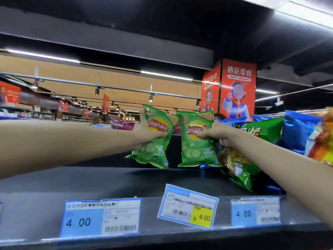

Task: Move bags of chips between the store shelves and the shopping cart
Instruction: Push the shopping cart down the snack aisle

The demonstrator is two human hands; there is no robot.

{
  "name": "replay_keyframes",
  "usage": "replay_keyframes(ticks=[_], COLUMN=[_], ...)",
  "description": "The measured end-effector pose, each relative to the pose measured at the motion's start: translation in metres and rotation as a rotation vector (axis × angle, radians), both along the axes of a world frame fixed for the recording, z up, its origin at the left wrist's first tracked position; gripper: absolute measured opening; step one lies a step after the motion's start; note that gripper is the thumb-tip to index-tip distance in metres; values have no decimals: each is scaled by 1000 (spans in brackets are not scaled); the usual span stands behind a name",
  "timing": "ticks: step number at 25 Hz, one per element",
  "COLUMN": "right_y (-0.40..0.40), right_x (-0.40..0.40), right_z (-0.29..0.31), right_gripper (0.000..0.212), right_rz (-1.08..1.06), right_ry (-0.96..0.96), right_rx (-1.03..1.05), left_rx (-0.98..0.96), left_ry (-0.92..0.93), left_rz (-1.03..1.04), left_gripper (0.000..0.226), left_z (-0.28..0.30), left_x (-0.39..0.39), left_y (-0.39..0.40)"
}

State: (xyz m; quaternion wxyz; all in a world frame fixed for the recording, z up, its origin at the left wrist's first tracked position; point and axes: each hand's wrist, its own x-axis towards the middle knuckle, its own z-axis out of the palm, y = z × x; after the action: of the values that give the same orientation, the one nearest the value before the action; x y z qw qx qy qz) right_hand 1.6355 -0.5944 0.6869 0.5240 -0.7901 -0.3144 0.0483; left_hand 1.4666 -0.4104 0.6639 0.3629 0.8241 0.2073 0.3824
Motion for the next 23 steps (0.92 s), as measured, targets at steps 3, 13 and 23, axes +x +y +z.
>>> replay_keyframes(ticks=[3, 13, 23], right_y=[0, -8, -15], right_x=[4, 14, 7], right_z=[-5, -5, -14], right_gripper=[126, 107, 102], right_rz=[2, -86, -211], right_ry=[12, -50, -572], right_rx=[89, -87, -422], left_rx=[-10, -58, 82], left_ry=[-27, -144, 31], left_rz=[-13, 42, 34], left_gripper=[128, 126, 134], left_z=[-7, -30, -40], left_x=[18, 33, 43], left_y=[-6, -8, -27])
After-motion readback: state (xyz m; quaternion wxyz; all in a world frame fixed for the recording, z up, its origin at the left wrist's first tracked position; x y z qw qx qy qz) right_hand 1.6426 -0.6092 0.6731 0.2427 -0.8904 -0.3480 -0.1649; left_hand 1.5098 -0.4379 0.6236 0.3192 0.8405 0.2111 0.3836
